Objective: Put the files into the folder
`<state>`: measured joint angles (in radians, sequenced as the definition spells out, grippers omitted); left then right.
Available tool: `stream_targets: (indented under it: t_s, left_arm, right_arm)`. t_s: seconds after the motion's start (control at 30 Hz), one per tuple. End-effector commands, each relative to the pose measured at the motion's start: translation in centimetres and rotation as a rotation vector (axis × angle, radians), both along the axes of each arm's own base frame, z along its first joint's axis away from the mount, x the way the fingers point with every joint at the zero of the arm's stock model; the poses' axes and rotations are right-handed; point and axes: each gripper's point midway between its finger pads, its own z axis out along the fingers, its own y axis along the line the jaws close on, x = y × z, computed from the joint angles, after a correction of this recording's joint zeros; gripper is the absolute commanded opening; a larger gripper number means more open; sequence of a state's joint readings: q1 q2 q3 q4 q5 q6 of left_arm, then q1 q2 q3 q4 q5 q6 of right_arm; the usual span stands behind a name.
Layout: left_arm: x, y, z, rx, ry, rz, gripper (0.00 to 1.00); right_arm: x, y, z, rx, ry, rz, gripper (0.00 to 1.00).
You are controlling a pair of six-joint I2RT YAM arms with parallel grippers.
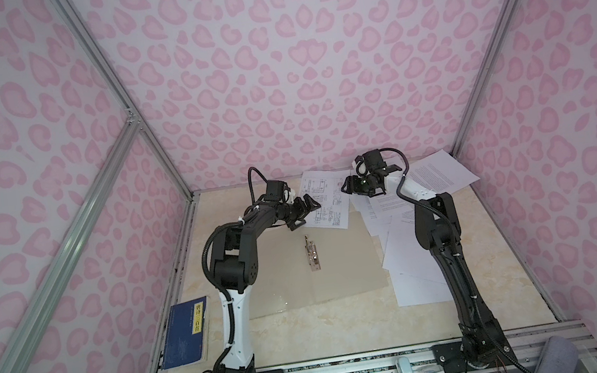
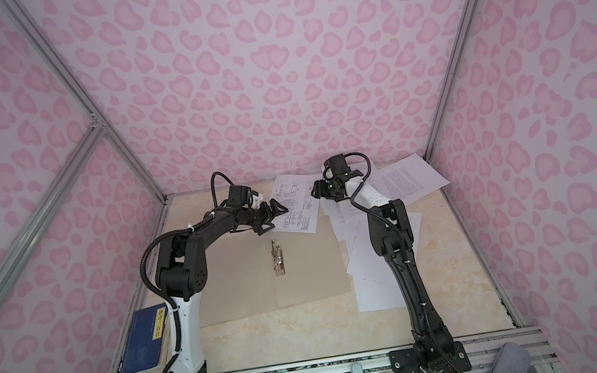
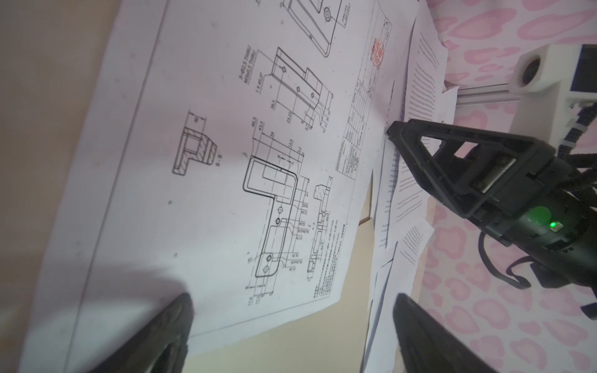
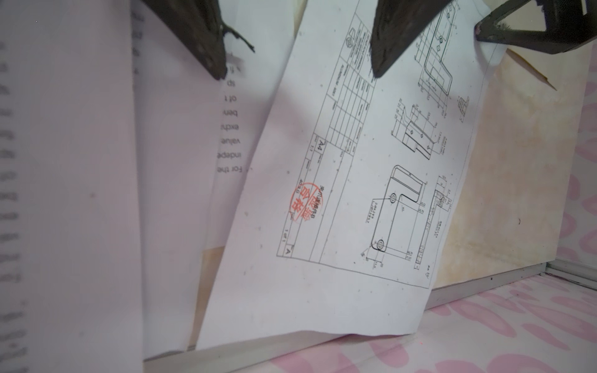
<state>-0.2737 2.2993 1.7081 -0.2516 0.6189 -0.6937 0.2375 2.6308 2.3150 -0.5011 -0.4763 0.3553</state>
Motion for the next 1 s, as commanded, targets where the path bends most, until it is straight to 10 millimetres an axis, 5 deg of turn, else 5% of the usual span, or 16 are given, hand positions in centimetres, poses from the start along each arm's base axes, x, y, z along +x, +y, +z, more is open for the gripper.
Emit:
stream_targets:
  t_s: [0.0,0.37,0.77,0.97]
  left_arm:
    - [-0.9,0.6,-2.3,0.046,0.051,0.003,0.98]
    - [-0.9,0.5,-3.1,0.046,0.069,0.003,0.98]
    - [-0.9,0.4,-3.5,0.034,0.078,0.005,0.97]
    - [-1.0,0.7,-3.0,0.017,0.079,0.013,0.97]
  right_arm:
    - [-0.1,0.7,-1.1,0.015,0.021,0.024,0.71]
    - [-0.4,3.4,-1.6,0.140,0.078,0.032,0.71]
    - [-1.4,5.3,3.4,0.387,0.029,0.044,0.76]
    - [0.1,4.4,3.0,0.340,-0.003,0.016,0.70]
